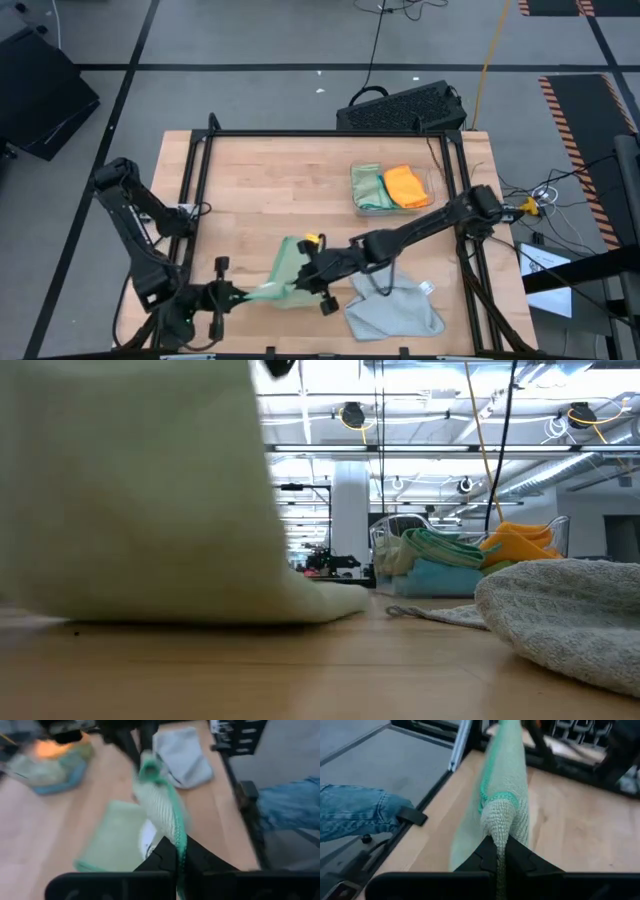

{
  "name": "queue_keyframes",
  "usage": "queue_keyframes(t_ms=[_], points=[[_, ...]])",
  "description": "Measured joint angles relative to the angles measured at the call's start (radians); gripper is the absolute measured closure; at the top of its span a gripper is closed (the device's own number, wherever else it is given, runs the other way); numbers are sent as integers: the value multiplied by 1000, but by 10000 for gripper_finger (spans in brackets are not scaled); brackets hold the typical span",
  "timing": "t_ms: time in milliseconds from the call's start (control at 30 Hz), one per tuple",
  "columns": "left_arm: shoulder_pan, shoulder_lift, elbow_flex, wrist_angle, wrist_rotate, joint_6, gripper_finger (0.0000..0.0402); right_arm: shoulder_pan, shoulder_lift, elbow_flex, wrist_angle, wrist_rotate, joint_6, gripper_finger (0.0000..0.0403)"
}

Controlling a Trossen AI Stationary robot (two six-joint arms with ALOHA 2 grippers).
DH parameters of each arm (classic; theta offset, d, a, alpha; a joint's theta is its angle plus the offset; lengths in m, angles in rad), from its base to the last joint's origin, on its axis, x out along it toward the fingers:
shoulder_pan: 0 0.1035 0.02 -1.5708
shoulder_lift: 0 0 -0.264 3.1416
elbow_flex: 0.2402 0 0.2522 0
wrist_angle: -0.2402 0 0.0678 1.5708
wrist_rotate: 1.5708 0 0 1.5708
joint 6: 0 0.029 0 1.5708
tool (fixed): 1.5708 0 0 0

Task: Fold microfiber towels
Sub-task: Fold the light green microfiber cloth

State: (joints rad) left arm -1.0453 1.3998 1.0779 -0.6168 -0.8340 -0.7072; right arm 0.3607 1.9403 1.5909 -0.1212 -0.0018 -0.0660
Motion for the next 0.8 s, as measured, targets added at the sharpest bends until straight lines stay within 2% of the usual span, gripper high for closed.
queue_keyframes(t_ms=[167,333,467,567,667,800], points=[[122,0,51,-119,-27,103,396,-43,-136,0,-120,-1,-79,399],[292,-41,122,-275,-22,270,398,-166,-275,-21,-199,-5,-136,399],[454,-137,178,-384,-21,441,395,-315,-346,-46,-192,-94,-154,399],[595,-239,191,-395,-3,600,398,-440,-359,-47,-138,-193,-155,399],[761,-332,192,-342,82,767,395,-556,-356,-47,-37,-321,-126,399],[915,-434,192,-230,304,879,397,-644,-354,-47,46,-426,-62,399]])
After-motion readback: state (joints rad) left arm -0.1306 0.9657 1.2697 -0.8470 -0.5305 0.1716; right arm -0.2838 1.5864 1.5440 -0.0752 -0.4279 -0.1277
